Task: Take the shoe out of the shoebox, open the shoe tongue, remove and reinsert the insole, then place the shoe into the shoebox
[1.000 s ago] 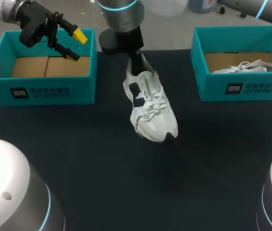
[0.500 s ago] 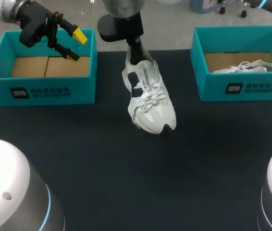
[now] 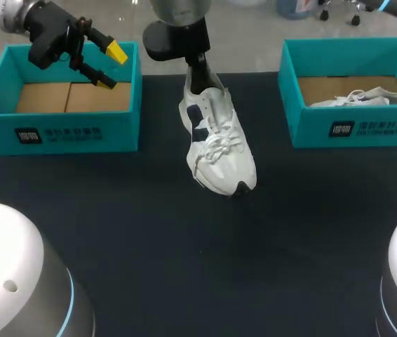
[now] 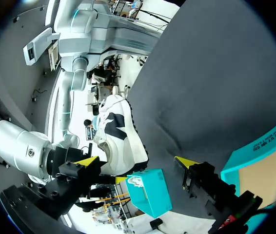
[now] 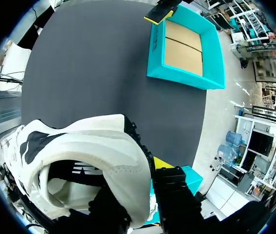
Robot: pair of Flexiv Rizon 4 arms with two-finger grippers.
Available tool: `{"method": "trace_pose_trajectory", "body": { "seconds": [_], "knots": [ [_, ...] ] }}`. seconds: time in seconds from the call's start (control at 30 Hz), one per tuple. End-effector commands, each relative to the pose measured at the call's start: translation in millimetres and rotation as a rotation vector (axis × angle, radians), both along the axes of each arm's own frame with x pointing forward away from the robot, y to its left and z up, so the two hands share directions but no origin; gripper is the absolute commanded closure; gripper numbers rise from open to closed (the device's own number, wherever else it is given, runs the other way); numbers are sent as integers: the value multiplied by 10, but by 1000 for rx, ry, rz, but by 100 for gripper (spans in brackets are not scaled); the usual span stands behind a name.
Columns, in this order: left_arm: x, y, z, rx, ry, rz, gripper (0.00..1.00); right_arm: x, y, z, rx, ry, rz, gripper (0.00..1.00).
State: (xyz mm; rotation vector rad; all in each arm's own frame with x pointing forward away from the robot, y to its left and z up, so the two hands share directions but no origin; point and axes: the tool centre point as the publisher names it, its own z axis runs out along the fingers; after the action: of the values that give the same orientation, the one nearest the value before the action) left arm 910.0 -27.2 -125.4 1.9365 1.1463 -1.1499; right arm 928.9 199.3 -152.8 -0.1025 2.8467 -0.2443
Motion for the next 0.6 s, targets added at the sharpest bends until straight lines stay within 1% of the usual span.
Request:
{"method": "trace_pose_trajectory", "body": {
  "seconds": [0.03, 0.17, 0.33, 0.53, 0.6],
  "knots": [
    [-3, 4, 3, 2, -1, 0, 0, 137, -216, -18, 22, -1, 5, 100],
    [-3, 4, 3, 2, -1, 0, 0, 295, -469, -22, 19, -5, 6, 100],
    [-3, 4, 3, 2, -1, 0, 0, 479, -809, 39, -1, -8, -4, 100],
    [-3, 4, 3, 2, -1, 0, 0, 695, -1071, 49, -16, -15, -27, 100],
    [-3, 4, 3, 2, -1, 0, 0, 767, -1142, 16, -53, -10, -35, 100]
  ]
}}
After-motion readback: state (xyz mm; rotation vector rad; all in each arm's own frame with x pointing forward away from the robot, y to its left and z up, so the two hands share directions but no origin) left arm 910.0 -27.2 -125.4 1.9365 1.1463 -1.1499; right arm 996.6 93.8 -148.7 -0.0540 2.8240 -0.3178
